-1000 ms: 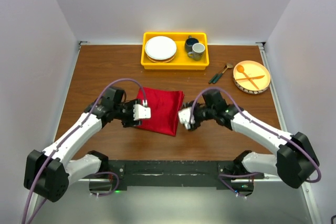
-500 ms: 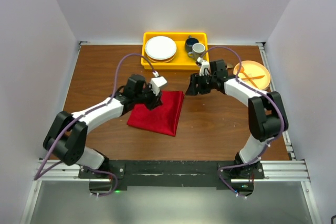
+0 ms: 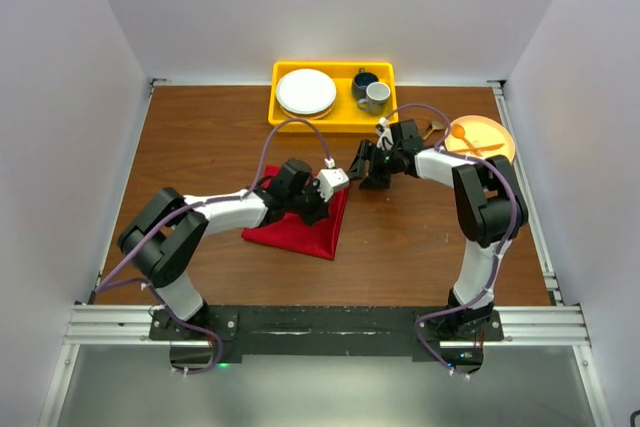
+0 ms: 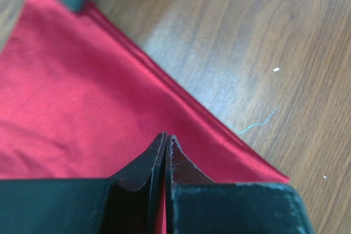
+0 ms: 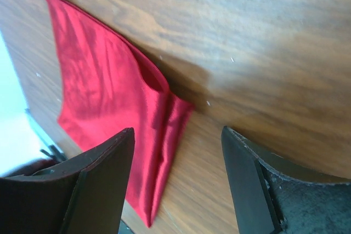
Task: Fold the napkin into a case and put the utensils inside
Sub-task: Smooth out the lower triangle-folded napkin at the center of the board.
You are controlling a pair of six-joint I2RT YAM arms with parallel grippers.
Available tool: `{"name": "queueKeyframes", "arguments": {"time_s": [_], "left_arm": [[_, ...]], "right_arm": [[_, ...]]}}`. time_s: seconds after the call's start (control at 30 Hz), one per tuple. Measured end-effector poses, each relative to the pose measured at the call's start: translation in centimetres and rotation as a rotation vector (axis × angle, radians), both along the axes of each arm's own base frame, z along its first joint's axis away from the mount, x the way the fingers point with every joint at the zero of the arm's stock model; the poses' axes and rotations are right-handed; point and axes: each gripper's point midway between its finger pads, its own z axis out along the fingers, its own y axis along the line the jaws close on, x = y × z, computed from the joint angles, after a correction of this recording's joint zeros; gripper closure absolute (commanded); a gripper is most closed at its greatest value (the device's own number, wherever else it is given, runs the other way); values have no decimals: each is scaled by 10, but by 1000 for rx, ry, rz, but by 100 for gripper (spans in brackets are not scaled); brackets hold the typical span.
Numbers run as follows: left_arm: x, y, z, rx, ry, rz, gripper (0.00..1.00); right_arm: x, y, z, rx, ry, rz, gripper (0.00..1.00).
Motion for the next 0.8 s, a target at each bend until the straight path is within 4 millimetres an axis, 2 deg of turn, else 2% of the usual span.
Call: {"name": "queueKeyframes", "arguments": {"time_s": [0.1, 0.2, 0.23, 0.33, 0.37, 0.53, 0.57, 0.7, 0.8], "left_arm": [[-5, -7, -6, 13, -13, -30, 95], [-9, -11, -13, 29, -12, -48, 99], [-12, -12, -17, 37, -7, -54, 99], [-16, -14, -25, 55, -1, -70, 100], [-15, -15, -25, 56, -9, -76, 100], [-16, -23, -25, 65, -28, -96, 100], [-16, -24, -25, 66, -32, -99, 100], [-16, -25, -25, 71, -26, -100, 91], [-18, -25, -24, 69, -8, -93, 83]], "right_arm": [[8, 6, 1, 30, 4, -16, 32], [17, 12, 0, 57, 7, -22, 38], [20, 13, 0, 64, 11, -24, 44], [24, 15, -4, 72, 16, -30, 52], [25, 16, -6, 76, 21, -31, 58], [27, 15, -12, 72, 33, -31, 74], [28, 15, -13, 69, 35, -29, 82], [29, 13, -18, 65, 43, -15, 98], [30, 13, -19, 65, 35, 20, 100]]}}
